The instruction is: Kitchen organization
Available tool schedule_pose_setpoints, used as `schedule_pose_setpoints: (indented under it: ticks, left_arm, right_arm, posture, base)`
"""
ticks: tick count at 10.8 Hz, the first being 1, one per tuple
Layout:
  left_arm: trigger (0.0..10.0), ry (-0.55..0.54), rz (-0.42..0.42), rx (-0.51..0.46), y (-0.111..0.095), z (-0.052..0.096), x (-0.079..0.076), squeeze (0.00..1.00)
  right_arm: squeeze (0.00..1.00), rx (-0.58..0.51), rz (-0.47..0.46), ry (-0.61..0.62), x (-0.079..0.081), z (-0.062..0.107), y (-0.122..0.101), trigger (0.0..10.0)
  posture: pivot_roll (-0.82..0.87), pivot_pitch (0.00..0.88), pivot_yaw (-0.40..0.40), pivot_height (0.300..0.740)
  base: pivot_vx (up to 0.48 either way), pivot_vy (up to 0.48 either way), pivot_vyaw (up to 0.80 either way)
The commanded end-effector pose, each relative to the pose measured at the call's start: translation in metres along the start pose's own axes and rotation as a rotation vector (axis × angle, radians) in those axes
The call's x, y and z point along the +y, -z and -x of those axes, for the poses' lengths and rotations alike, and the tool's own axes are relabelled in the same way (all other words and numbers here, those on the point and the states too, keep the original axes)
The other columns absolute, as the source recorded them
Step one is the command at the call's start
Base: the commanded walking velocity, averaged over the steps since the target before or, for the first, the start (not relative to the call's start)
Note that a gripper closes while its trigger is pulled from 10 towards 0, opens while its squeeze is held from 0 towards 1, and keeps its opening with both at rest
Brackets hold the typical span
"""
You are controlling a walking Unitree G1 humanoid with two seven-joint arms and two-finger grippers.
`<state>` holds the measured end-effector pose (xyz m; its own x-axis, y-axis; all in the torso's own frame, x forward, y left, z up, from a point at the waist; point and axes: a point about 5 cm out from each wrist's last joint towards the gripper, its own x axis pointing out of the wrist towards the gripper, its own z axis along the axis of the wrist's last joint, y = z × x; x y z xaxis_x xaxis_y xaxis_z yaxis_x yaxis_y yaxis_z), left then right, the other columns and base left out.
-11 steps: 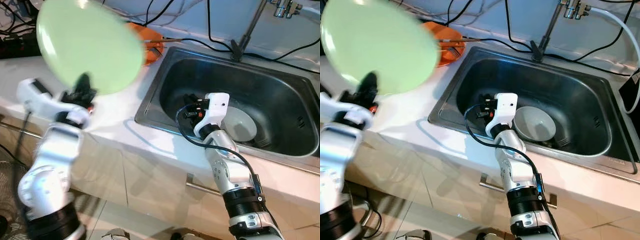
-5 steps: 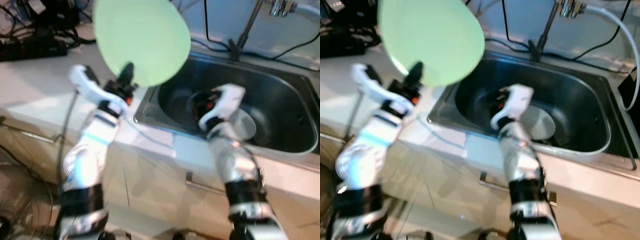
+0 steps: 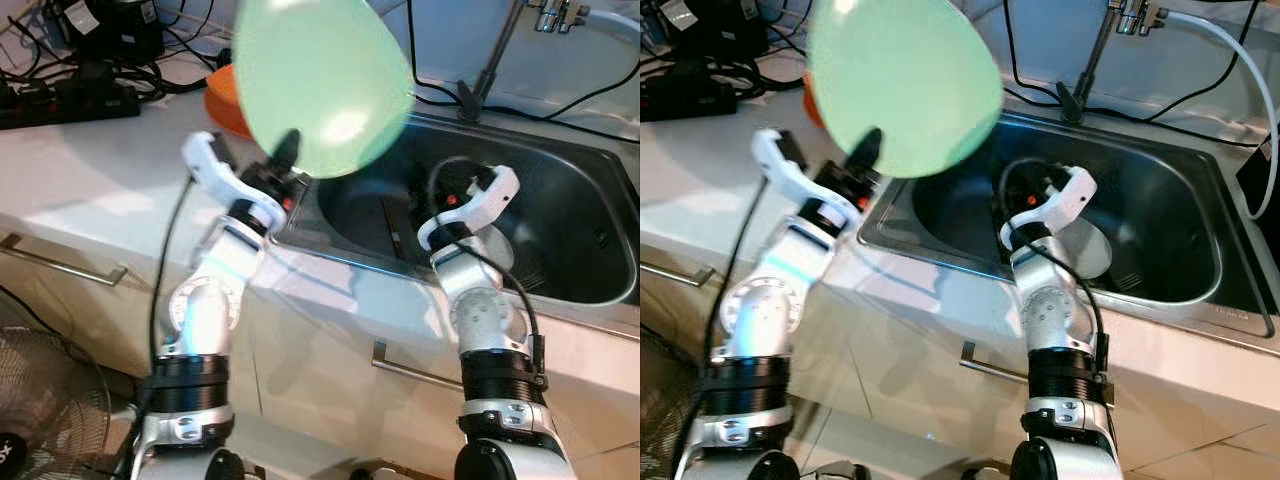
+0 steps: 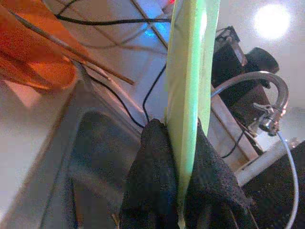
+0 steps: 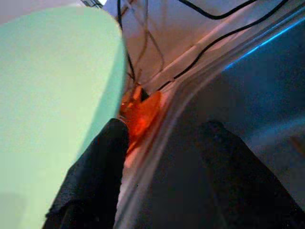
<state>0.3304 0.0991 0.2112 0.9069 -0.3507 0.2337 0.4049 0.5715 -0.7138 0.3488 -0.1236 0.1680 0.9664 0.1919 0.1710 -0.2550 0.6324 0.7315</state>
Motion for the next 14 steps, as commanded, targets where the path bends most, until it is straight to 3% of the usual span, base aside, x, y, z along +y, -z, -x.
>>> schedule_pose_setpoints:
  ticks: [1, 2, 3, 13, 14]
  left_arm:
    - [10.0, 0.052, -0.016, -0.017, -0.001, -0.003, -0.009, 0.0]
    - [10.0, 0.054, -0.012, -0.01, 0.001, -0.003, -0.008, 0.0]
    - [10.0, 0.056, 0.0, 0.0, 0.005, -0.002, -0.008, 0.0]
    - [10.0, 0.112, 0.09, 0.092, 0.025, 0.003, -0.016, 0.0]
    - [10.0, 0.102, 0.096, 0.099, 0.027, 0.003, -0.014, 0.0]
  right_arm:
    - [1.0, -0.023, -0.033, -0.038, 0.006, -0.001, -0.008, 10.0]
    - [1.0, -0.015, -0.041, -0.049, 0.008, -0.001, -0.007, 10.0]
    - [0.0, 0.005, -0.056, -0.075, 0.012, 0.001, -0.005, 10.0]
    - [0.0, 0.034, -0.085, -0.069, 0.013, 0.003, 0.0, 10.0]
    - [0.0, 0.029, -0.1, -0.072, 0.014, 0.002, 0.0, 0.0]
  posture:
    - [0.05, 0.0, -0.026, 0.74]
    - [0.05, 0.0, -0.024, 0.74]
    - [0.05, 0.0, -0.023, 0.74]
    - [0.06, 0.057, -0.034, 0.74]
    - [0.06, 0.059, -0.035, 0.74]
  base:
    - [0.0, 0.0, 0.0]
    - [0.0, 0.0, 0.0]
    - [0.0, 0.0, 0.0]
    - [0.0, 0.0, 0.0]
    - [0.0, 0.0, 0.0]
